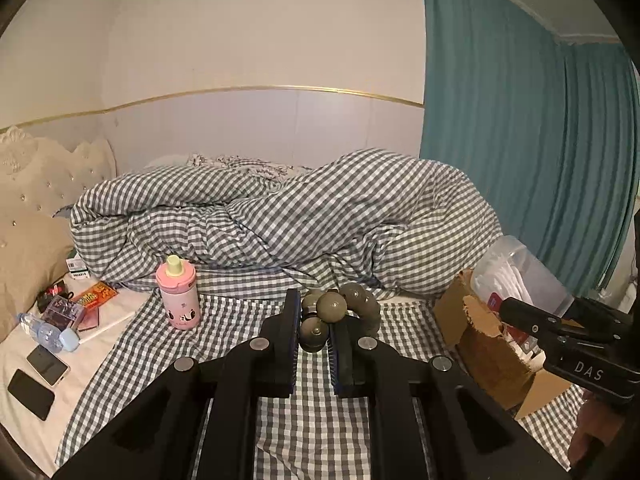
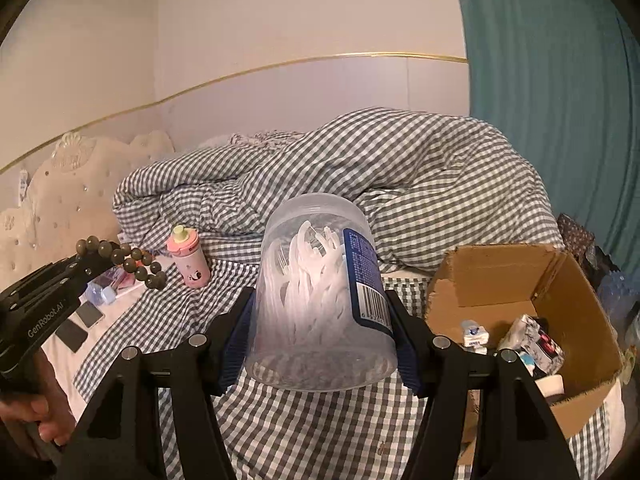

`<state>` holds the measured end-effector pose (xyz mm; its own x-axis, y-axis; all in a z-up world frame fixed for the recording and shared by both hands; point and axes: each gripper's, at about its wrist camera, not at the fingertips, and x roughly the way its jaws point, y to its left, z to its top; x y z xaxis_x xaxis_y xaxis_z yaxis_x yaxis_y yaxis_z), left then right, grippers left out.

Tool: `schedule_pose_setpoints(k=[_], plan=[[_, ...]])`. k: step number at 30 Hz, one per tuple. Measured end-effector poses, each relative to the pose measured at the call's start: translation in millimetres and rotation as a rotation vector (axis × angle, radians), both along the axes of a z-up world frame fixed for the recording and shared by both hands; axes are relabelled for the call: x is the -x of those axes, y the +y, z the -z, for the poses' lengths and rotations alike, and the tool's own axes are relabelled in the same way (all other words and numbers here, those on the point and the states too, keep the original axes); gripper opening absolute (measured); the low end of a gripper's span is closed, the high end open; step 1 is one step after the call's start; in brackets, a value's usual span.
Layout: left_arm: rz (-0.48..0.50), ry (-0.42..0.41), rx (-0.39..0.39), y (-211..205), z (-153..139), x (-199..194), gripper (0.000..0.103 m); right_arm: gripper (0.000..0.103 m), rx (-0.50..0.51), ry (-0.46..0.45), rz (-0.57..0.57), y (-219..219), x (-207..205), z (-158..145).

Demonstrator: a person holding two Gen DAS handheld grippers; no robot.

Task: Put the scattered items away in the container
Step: 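Carry the bead string and cotton-swab tub over the cardboard box with both tools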

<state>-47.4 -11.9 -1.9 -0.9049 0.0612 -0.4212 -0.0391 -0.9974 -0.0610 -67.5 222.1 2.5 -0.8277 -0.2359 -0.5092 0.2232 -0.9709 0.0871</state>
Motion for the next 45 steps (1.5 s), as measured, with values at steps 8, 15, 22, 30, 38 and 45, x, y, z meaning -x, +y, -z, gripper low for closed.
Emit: schedule_pose_setpoints(k=[8,15,22,30,38,45], plan=[[0.036,0.013,0.014,24,-8,-3,0.012,0.061,0.004,0.026,0.048,30,-10,-7],[0.091,0.014,0.015,59,-11,3,0.012,0.061,-0.007,0.046,0.112,65,-16,-16],[0.166,0.013,0.018,103,-15,10,0.012,0.061,-0.024,0.064,0.198,110,-23,-24],[0.255,0.013,0.004,157,-15,17,0.012,0.061,-0.039,0.031,0.322,172,-28,-16],[0.332,-0.005,-0.013,210,-7,33,0.012,0.061,-0.067,0.004,0.395,221,-27,-9],[0.381,-0.022,0.009,244,3,39,0.012,0.061,-0.066,-0.021,0.408,245,-14,5]])
